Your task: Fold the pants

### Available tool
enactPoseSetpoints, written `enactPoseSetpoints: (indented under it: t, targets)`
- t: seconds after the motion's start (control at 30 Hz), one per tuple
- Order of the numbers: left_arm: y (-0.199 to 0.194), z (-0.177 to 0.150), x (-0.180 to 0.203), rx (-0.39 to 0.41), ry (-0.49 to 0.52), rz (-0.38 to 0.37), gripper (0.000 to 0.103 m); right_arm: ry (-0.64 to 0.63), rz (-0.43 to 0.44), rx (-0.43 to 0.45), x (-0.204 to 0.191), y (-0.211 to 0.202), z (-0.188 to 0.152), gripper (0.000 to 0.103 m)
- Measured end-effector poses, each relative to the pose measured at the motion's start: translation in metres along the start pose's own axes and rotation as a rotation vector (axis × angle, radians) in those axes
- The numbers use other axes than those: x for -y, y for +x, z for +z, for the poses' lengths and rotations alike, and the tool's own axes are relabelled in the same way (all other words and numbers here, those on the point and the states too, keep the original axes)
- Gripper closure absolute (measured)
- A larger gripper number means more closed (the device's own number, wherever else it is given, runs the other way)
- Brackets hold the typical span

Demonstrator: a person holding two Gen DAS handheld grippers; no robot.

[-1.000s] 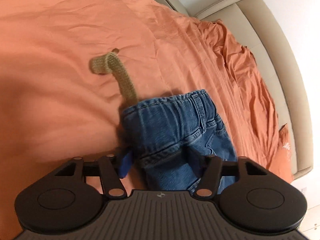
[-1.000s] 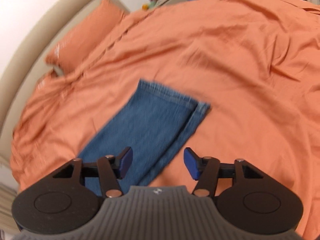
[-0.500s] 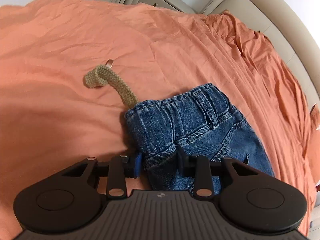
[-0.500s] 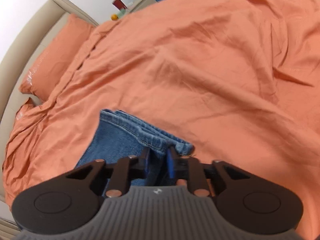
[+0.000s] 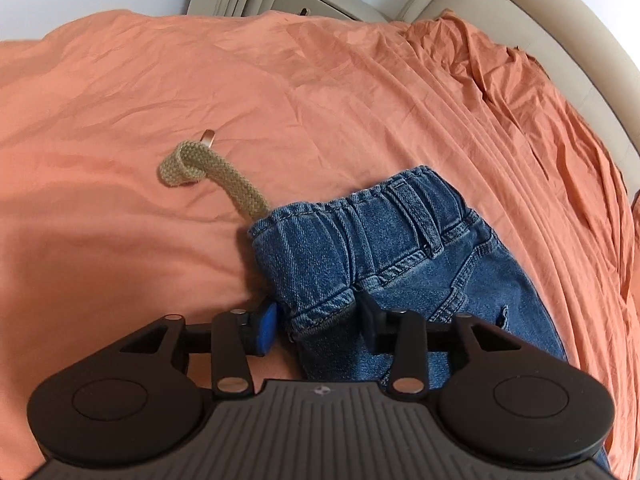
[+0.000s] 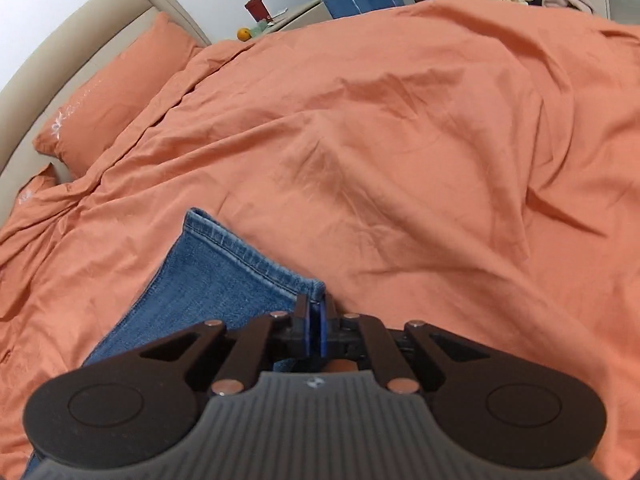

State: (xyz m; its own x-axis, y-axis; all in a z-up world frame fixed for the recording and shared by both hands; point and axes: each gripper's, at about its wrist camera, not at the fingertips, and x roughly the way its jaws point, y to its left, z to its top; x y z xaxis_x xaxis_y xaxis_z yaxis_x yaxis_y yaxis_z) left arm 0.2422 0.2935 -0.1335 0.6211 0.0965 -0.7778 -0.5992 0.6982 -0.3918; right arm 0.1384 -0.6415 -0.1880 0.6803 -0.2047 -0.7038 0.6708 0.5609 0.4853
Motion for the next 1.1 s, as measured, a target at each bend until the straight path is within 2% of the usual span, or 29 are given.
enactPoseSetpoints:
  t: [0.03, 0.07, 0.1, 0.13, 0.23, 0.3, 0.4, 0.43, 0.5, 0.6, 0.63, 0.7, 0.77, 0.83, 0.9, 0.93, 1.0, 1.1]
  targets:
    - [-0.003, 0.001, 0.002, -0.001, 0.017, 0.008, 0.043, 0.008, 0.014, -0.003, 0.002, -0.001, 0.001, 0.098]
    - [-0.007, 0.001, 0.005, 0.001, 0.047, 0.017, 0.037, 0.015, 0.024, -0.005, 0.002, -0.005, 0.003, 0.088]
    - [-0.013, 0.001, 0.008, 0.009, 0.086, 0.032, 0.037, 0.008, 0.020, -0.004, 0.002, -0.009, 0.005, 0.072]
    - [-0.020, 0.000, 0.014, 0.027, 0.137, 0.055, 0.037, -0.017, 0.016, 0.005, -0.001, -0.016, 0.007, 0.070]
    - [-0.047, -0.007, 0.035, 0.119, 0.316, 0.102, 0.037, -0.176, 0.029, 0.017, -0.026, -0.038, 0.005, 0.070]
    - [-0.060, -0.015, 0.054, 0.145, 0.440, 0.085, 0.036, -0.281, 0.076, -0.005, -0.046, -0.047, -0.005, 0.071]
    - [-0.071, -0.033, 0.089, 0.110, 0.600, 0.027, 0.037, -0.368, 0.105, -0.063, -0.075, -0.051, -0.029, 0.069]
    - [-0.074, -0.041, 0.102, 0.100, 0.657, 0.004, 0.037, -0.363, 0.104, -0.087, -0.080, -0.049, -0.036, 0.068]
    - [-0.080, -0.061, 0.129, 0.088, 0.776, -0.047, 0.037, -0.318, 0.138, -0.133, -0.082, -0.045, -0.048, 0.057]
    - [-0.084, -0.097, 0.173, 0.069, 0.968, -0.106, 0.038, -0.249, 0.175, -0.197, -0.082, -0.042, -0.066, 0.057]
    - [-0.081, -0.109, 0.187, 0.031, 1.033, -0.140, 0.038, -0.245, 0.197, -0.220, -0.087, -0.042, -0.073, 0.057]
    - [-0.072, -0.133, 0.210, -0.022, 1.122, -0.177, 0.043, -0.287, 0.237, -0.253, -0.104, -0.045, -0.087, 0.058]
    - [-0.060, -0.155, 0.229, -0.020, 1.199, -0.172, 0.047, -0.409, 0.266, -0.258, -0.131, -0.047, -0.103, 0.059]
    - [-0.042, -0.171, 0.243, -0.008, 1.244, -0.149, 0.052, -0.546, 0.268, -0.237, -0.159, -0.045, -0.120, 0.060]
    - [-0.019, -0.175, 0.252, -0.012, 1.241, -0.133, 0.062, -0.623, 0.275, -0.236, -0.181, -0.035, -0.133, 0.066]
    - [-0.008, -0.175, 0.256, -0.018, 1.232, -0.129, 0.063, -0.657, 0.278, -0.238, -0.193, -0.026, -0.138, 0.067]
    - [0.014, -0.170, 0.262, -0.028, 1.200, -0.118, 0.072, -0.718, 0.267, -0.233, -0.213, -0.008, -0.145, 0.072]
    - [0.039, -0.158, 0.263, -0.029, 1.171, -0.091, 0.081, -0.786, 0.238, -0.222, -0.241, 0.024, -0.151, 0.072]
